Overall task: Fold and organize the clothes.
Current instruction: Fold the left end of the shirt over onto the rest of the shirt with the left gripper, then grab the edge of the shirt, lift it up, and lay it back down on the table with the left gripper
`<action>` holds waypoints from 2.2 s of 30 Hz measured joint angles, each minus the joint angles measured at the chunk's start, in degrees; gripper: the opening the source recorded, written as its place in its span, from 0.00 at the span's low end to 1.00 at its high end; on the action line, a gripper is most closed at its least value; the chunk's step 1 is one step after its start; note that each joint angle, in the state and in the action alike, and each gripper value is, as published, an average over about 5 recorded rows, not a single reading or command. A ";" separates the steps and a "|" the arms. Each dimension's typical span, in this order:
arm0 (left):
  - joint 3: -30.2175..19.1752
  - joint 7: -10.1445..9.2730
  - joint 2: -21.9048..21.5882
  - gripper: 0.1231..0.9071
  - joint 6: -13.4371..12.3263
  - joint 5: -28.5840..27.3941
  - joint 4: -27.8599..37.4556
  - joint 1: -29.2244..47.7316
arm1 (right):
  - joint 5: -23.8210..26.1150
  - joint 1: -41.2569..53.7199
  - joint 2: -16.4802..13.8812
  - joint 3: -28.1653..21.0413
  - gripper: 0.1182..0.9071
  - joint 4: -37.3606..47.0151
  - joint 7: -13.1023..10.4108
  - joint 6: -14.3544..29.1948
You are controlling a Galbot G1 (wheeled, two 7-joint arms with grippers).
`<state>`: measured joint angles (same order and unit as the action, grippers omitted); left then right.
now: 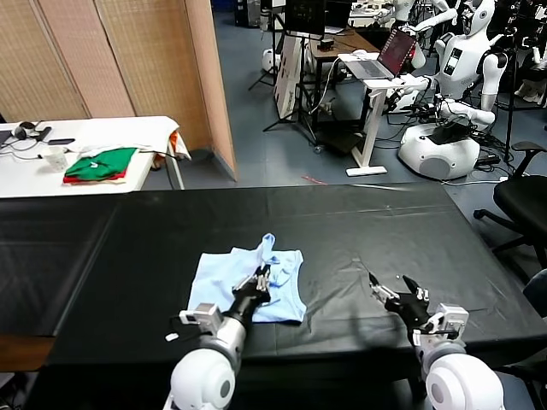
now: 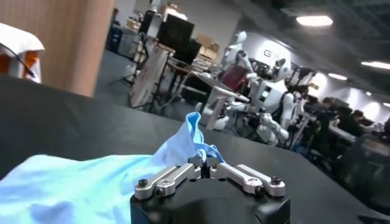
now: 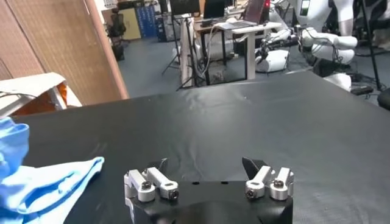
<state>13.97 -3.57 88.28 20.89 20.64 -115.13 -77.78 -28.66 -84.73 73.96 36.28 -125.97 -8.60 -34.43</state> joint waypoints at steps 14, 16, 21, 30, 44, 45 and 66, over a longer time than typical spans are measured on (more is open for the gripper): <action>-0.14 0.05 2.55 0.09 -1.37 -0.01 4.61 0.93 | 2.00 -0.02 -0.17 -1.90 1.00 0.29 1.59 0.07; -0.26 0.01 2.87 0.17 -1.29 1.08 4.48 0.82 | 2.29 0.44 -0.64 -2.58 1.00 0.52 2.23 0.08; -0.37 -0.78 3.78 0.57 -0.05 7.63 3.11 0.50 | 1.99 1.89 -2.07 -4.78 1.00 1.50 3.10 0.56; 3.34 -0.70 2.67 0.99 -1.40 9.94 -0.39 1.05 | -0.66 6.75 -5.56 -11.13 1.00 2.24 3.46 0.26; 14.15 0.17 -8.48 1.00 -5.54 2.85 -1.22 -2.70 | 13.26 16.43 -3.75 -27.14 1.00 11.22 5.89 0.89; 14.51 0.17 -8.52 1.00 -5.70 2.55 -1.06 -2.85 | 14.51 16.60 -3.64 -27.84 1.00 11.81 5.83 0.58; 18.63 4.90 -4.95 1.00 -7.44 6.94 6.54 -2.56 | 5.07 8.61 -1.59 -18.88 1.00 2.70 2.64 3.11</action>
<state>32.59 1.33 83.33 13.45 27.58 -108.59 -80.34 -23.59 -76.11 72.36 17.39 -123.27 -5.96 -31.32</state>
